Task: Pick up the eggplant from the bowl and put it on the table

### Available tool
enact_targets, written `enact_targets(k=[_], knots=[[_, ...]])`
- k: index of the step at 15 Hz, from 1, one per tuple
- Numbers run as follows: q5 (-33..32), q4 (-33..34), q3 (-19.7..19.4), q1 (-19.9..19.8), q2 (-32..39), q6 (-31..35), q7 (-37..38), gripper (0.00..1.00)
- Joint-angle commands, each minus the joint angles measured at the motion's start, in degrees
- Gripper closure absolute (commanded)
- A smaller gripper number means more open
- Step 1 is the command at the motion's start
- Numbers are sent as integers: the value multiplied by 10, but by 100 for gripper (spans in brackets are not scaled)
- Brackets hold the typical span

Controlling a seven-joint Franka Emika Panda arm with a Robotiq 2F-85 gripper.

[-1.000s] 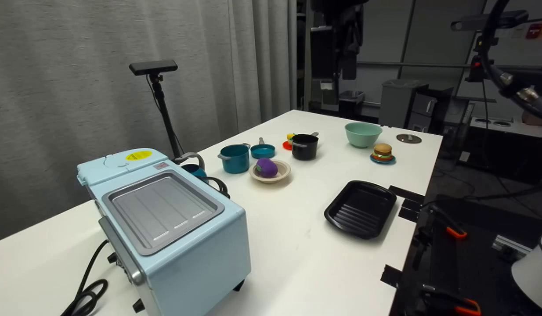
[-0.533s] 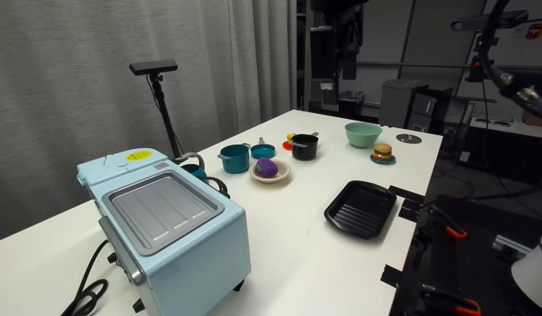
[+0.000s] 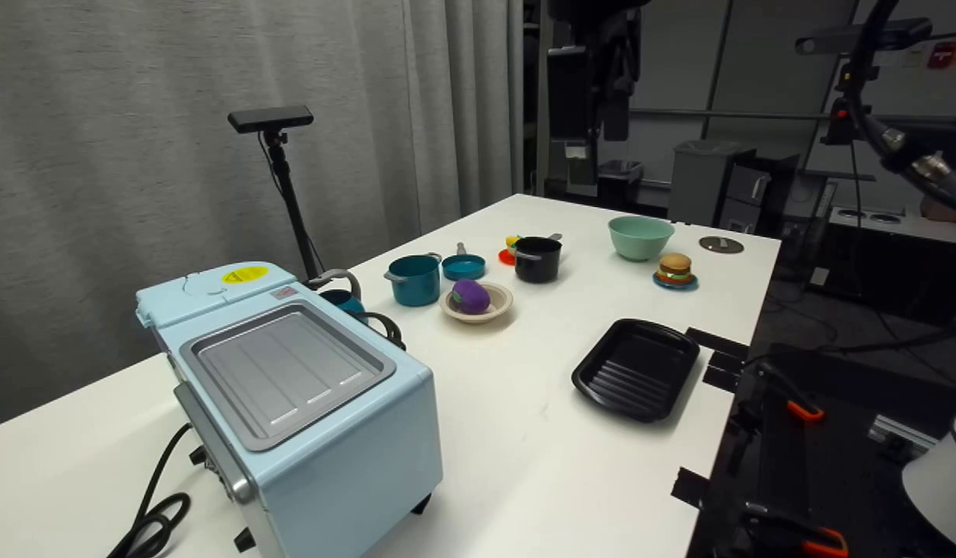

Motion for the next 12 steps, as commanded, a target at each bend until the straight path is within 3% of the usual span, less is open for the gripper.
enact_targets(k=[1,5,6,12], knots=[[-4,2,-11,13,2,-2,4,0],[-2,2,-12,14,3,-3,2,0],[-18,115,-17,-3,82,-32,-11,0],[-15,277,-59,3,196,-50,-46,0]])
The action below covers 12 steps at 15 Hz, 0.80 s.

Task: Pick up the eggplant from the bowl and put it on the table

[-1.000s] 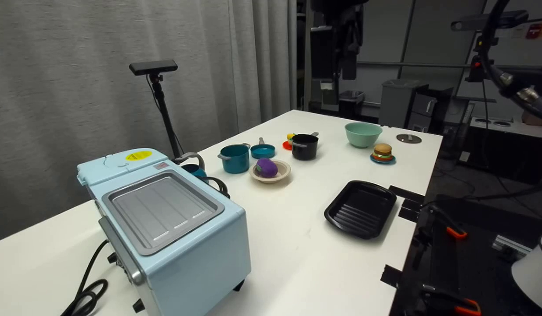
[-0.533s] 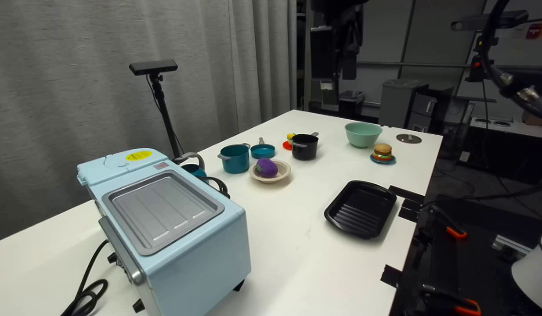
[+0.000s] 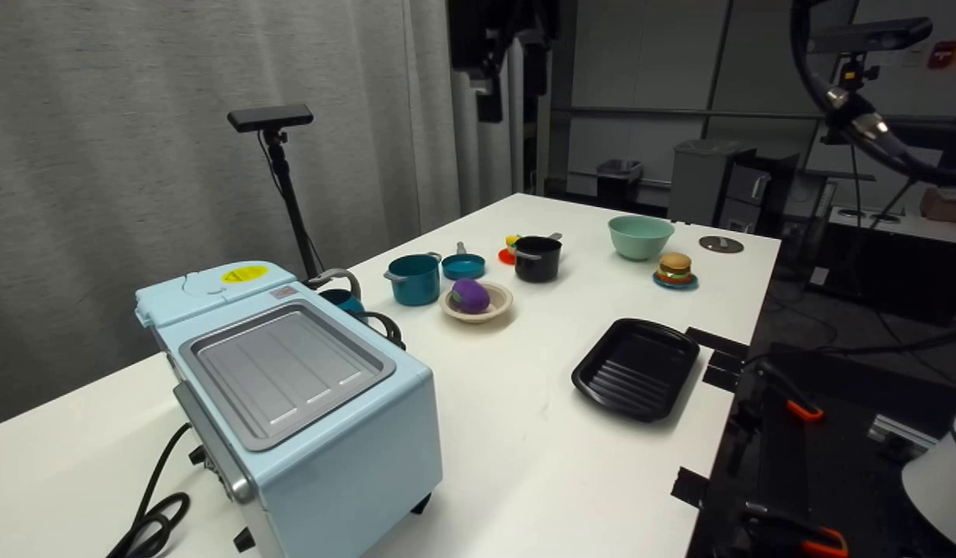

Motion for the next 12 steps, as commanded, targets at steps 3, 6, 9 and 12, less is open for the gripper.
enact_targets(k=[3,6,9,12], knots=[[-11,203,-40,5,150,-80,-40,0],[-32,290,-62,9,220,-117,-48,0],[-18,371,-82,7,291,-136,-61,0],[-10,448,-102,5,358,-107,-59,0]])
